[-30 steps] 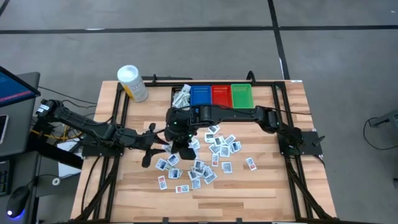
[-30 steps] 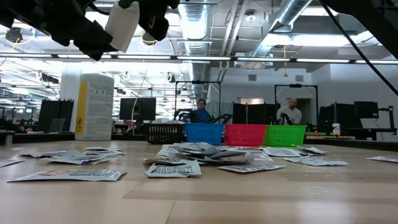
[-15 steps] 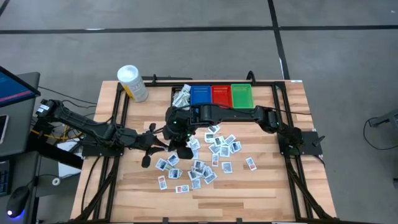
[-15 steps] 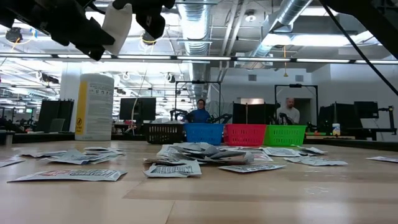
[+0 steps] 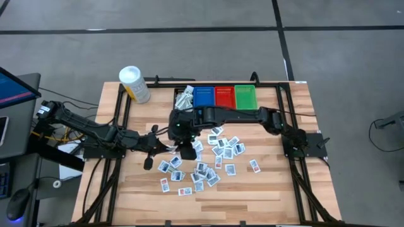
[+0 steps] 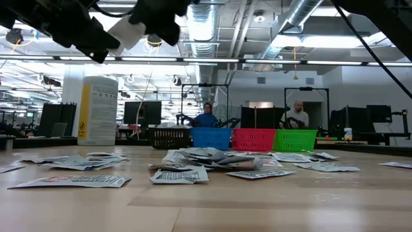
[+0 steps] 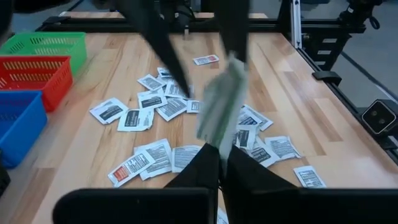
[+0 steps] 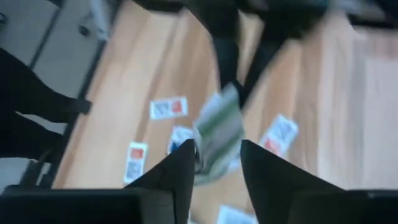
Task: Pick & Place First Aid Supplies
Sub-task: Put the green bandage pack in the black bin
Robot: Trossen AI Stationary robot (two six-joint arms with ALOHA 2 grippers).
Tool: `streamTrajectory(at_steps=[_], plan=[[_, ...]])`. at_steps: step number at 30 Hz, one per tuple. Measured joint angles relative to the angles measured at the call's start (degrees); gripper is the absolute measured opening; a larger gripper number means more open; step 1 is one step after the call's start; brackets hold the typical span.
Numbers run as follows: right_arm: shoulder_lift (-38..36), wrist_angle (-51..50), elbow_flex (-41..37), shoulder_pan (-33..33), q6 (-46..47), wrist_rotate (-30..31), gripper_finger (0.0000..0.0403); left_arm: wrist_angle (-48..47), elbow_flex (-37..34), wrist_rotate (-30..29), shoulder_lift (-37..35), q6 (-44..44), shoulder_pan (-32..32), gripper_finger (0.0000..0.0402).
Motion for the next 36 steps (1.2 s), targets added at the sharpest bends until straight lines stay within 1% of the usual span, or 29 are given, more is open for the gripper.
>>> streamTrajectory(at_steps=[6,9,11,16,24,26,29,30,32,36], plan=[[-0.10,-8.98,-0.04,-2.05,4.61,0.78,0.0149,-0.19,0.02,1.12,0.00,-0.72,-0.01,0.0006],[-0.10,-11.38,-0.04,-2.60,6.51,-1.17,0.0153,-0.41,0.02,1.37,0.00,-0.72,-0.02,0.0006],[-0.10,-12.12,-0.04,-2.73,8.06,-2.18,0.0154,-0.41,0.02,1.67,0.00,-0.72,0.00,0.0006],[-0.12,-12.75,-0.04,-2.51,11.92,-2.35,0.0153,-0.45,0.02,2.49,0.00,-0.60,0.00,0.0007],[-1.70,-15.52,-0.04,-0.39,14.35,-1.67,0.0149,-0.87,0.02,2.22,-0.02,-0.30,0.50,0.0007],[-2.63,-16.13,-0.04,0.44,14.52,1.68,0.0149,-0.87,0.02,-0.22,-0.02,-2.02,1.64,0.0007],[-4.83,-17.06,-0.04,2.03,15.52,11.17,0.0150,-0.85,0.02,-7.10,-0.02,-10.02,4.57,0.0007],[-5.79,-17.36,-0.04,2.55,15.86,14.08,0.0151,-0.84,0.02,-8.31,-0.02,-12.38,5.99,0.0007],[-7.66,-18.34,-0.04,3.62,16.05,18.37,0.0152,-0.69,0.02,-8.39,-0.02,-15.17,9.22,0.0007],[-11.27,-19.76,-0.04,5.02,15.98,24.29,0.0151,0.13,0.02,-4.83,0.00,-16.73,16.91,0.0007]])
